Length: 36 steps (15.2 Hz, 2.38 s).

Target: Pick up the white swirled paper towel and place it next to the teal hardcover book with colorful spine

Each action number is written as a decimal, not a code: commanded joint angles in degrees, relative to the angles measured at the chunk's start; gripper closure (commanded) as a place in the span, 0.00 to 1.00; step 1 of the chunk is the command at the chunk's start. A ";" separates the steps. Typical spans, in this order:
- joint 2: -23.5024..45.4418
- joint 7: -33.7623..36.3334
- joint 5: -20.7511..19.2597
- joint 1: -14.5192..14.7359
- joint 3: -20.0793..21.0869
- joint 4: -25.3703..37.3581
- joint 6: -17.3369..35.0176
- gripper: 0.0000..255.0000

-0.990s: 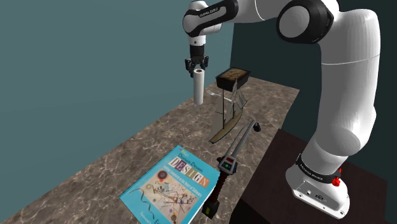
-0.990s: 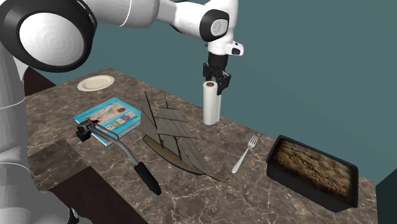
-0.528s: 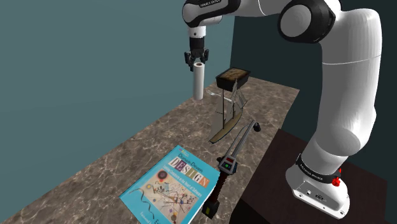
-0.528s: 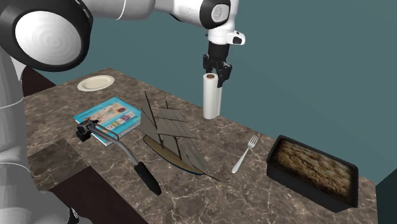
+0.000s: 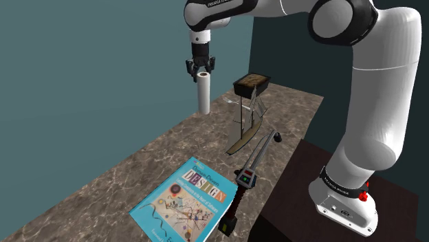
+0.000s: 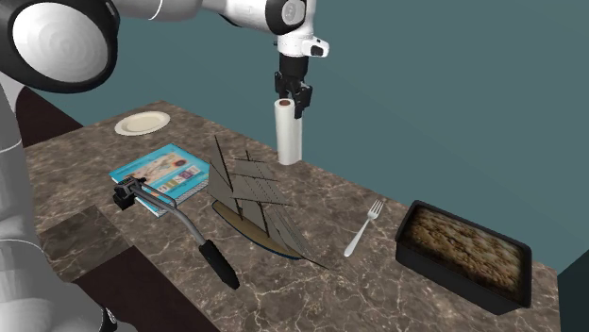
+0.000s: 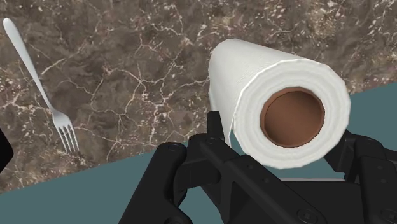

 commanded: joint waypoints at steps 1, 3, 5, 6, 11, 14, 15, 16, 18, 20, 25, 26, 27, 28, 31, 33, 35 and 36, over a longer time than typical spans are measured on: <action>-0.37 2.50 -0.19 1.64 0.79 -0.76 0.53 1.00; -0.51 4.93 -0.40 3.25 1.61 -1.00 0.77 1.00; -0.42 7.37 -0.62 4.88 2.41 -0.92 0.92 1.00; -0.29 8.59 -0.74 5.70 2.81 -0.76 0.96 1.00; 1.17 14.71 -1.47 9.88 4.73 1.22 0.76 1.00; 2.73 18.36 -2.02 12.46 5.80 3.43 0.29 1.00; 3.37 19.57 -2.23 13.35 6.13 4.35 0.07 1.00; 4.07 20.77 -2.45 14.25 6.45 5.37 -0.19 1.00; 5.67 23.15 -2.93 16.07 7.06 7.71 -0.83 1.00; 7.55 25.49 -3.44 17.97 7.59 10.51 -1.65 1.00; 13.72 31.08 -4.92 23.06 8.61 20.08 -4.81 1.00; 15.30 32.13 -5.26 24.15 8.75 22.60 -5.71 1.00; 17.04 33.17 -5.60 25.29 8.87 25.42 -6.75 1.00; 18.98 34.16 -5.95 26.48 8.95 28.61 -7.95 1.00; 20.61 35.11 -6.22 27.56 8.97 29.76 -7.42 1.00; 20.20 35.08 -6.18 27.37 8.98 27.51 -5.60 1.00; 19.89 35.05 -6.15 27.21 8.99 25.45 -3.84 1.00; 19.79 35.03 -6.13 27.13 8.98 24.49 -3.00 1.00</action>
